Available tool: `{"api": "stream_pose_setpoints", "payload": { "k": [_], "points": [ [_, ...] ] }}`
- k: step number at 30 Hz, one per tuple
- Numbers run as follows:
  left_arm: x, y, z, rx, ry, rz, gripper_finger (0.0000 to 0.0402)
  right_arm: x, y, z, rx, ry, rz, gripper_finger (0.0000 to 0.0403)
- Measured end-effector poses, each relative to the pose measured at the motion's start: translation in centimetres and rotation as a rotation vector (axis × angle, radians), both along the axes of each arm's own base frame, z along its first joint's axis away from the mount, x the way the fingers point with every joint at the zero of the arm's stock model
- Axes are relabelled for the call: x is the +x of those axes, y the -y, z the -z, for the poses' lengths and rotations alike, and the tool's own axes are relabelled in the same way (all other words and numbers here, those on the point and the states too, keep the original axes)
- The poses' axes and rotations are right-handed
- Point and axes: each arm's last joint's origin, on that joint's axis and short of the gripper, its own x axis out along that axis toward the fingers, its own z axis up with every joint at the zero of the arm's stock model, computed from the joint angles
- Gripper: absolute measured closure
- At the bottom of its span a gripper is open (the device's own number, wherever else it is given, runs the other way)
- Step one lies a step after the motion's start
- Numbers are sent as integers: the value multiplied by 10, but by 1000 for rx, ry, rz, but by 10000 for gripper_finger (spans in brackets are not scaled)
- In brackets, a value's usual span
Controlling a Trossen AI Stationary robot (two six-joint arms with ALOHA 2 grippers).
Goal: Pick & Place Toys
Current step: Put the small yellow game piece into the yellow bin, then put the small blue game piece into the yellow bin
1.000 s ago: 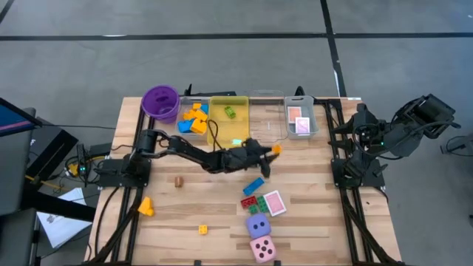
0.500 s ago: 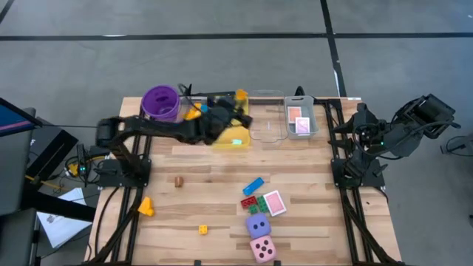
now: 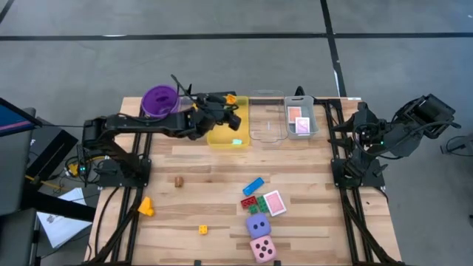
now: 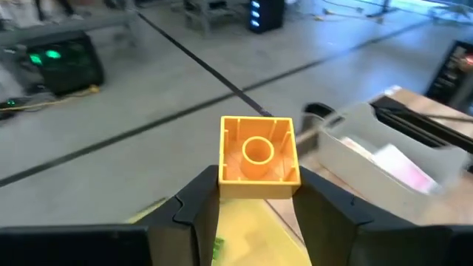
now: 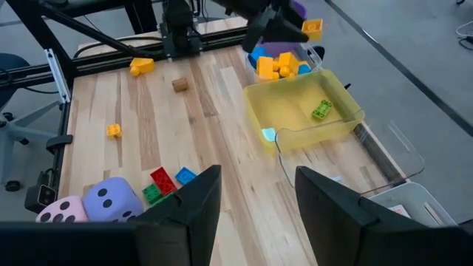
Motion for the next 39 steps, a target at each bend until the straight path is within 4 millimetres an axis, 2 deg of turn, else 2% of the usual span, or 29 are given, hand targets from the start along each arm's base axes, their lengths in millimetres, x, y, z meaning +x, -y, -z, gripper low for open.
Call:
{"api": "stream_pose_setpoints", "payload": {
  "k": [4,14,20,23,26,30,34,39],
  "points": [
    [2,1,3,-35,-7,63,229,0,0,0,0,0,0,235],
    [3,2,3,-67,21,93,130,0,0,0,6,1,3,235],
    [8,8,4,-172,48,312,113,0,0,0,8,0,1,235],
    [11,19,5,-249,53,486,112,0,0,0,8,-1,1,235],
    [12,36,12,-280,25,576,111,0,0,0,8,-1,1,235],
    [13,59,23,-272,-11,608,110,0,0,0,9,-1,1,235],
    [11,85,44,-230,-57,572,110,0,0,0,8,-1,2,235],
    [11,117,65,-167,-26,571,110,2,-2,0,1,-3,6,235]
  ]
}}
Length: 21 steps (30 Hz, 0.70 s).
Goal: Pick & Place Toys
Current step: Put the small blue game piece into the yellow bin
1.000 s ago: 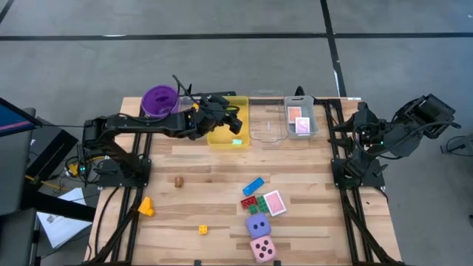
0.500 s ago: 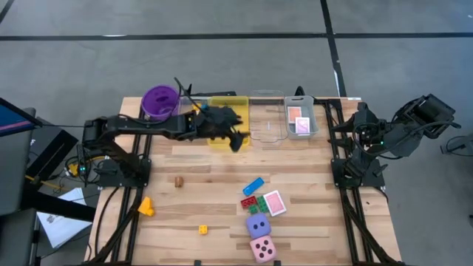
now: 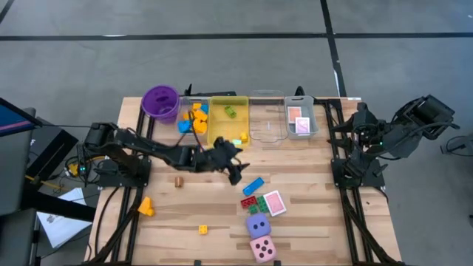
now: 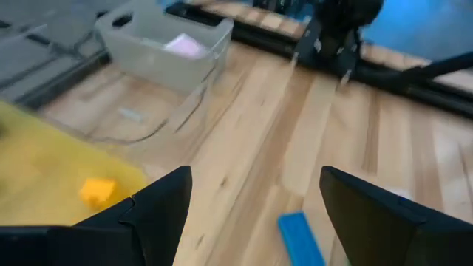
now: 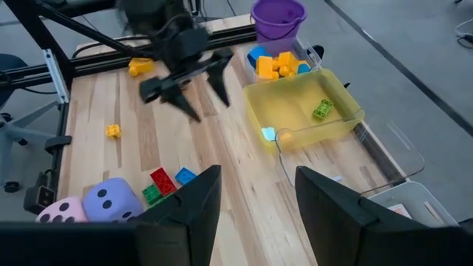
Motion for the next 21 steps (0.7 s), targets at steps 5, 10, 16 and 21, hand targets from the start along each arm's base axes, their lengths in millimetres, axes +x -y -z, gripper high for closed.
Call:
{"api": "stream_pose_setpoints", "payload": {
  "k": [5,10,16,21],
  "points": [
    [5,24,20,29,38,3,110,5,-4,1,-20,-7,9,235],
    [17,43,50,32,26,45,110,9,-7,2,-29,-17,9,235],
    [35,56,79,45,-19,64,110,12,-10,3,-31,-29,3,235],
    [49,60,94,29,-38,52,110,14,-12,4,-23,-47,-12,235]
  ]
}}
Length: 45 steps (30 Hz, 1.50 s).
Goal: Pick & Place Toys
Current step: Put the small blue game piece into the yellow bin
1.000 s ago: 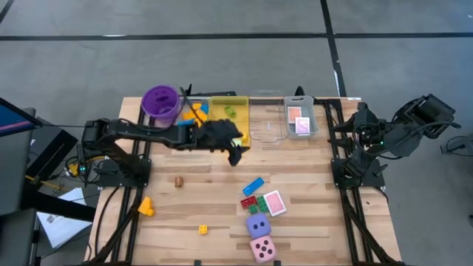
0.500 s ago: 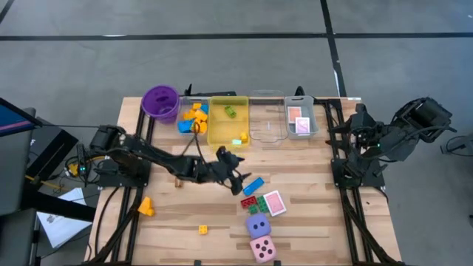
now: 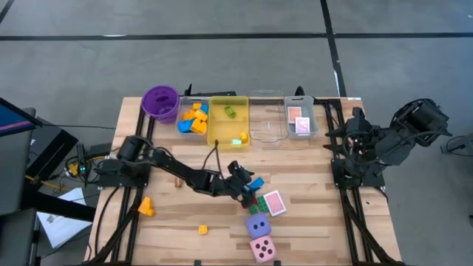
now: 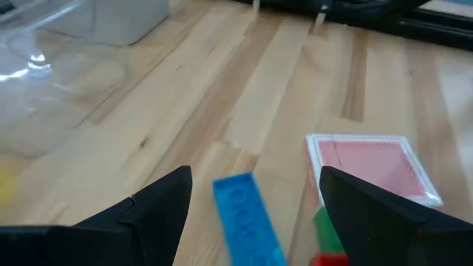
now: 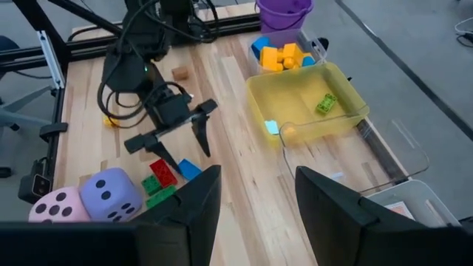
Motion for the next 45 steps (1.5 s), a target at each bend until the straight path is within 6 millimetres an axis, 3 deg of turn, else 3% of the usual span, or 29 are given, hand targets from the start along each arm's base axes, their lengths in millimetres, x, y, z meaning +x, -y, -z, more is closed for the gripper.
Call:
{"api": "stream_pose_setpoints", "payload": {
  "k": [8,45],
  "points": [
    [18,7,5,-17,18,0,110,0,-1,1,27,-24,-29,235],
    [-2,6,36,-172,-331,7,110,0,-1,1,23,-28,-36,235]
  ]
}}
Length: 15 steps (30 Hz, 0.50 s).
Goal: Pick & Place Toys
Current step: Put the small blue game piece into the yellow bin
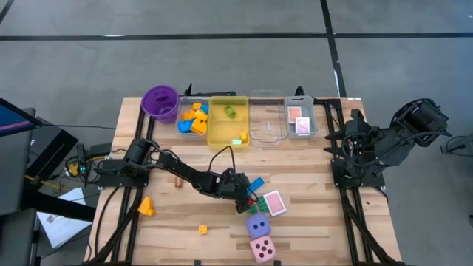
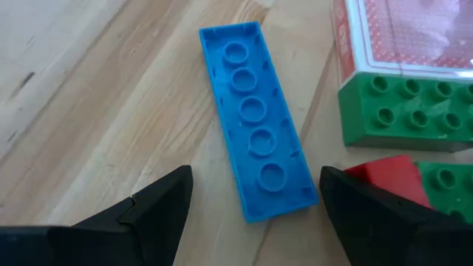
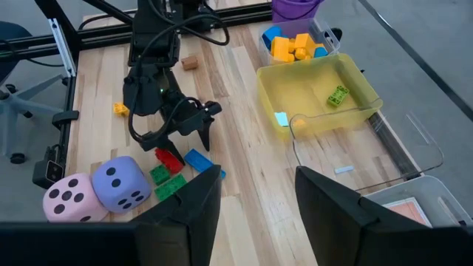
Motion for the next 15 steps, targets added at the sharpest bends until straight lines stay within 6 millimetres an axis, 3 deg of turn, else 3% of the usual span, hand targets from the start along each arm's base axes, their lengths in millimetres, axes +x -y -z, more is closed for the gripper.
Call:
{"api": "stream_pose_setpoints", "payload": {
  "k": [10,15],
  "points": [
    [-1,0,0,0,-9,1,111,0,0,0,0,1,1,235],
    [-1,0,1,-1,-14,3,136,0,0,0,-1,1,3,235]
  ]
}}
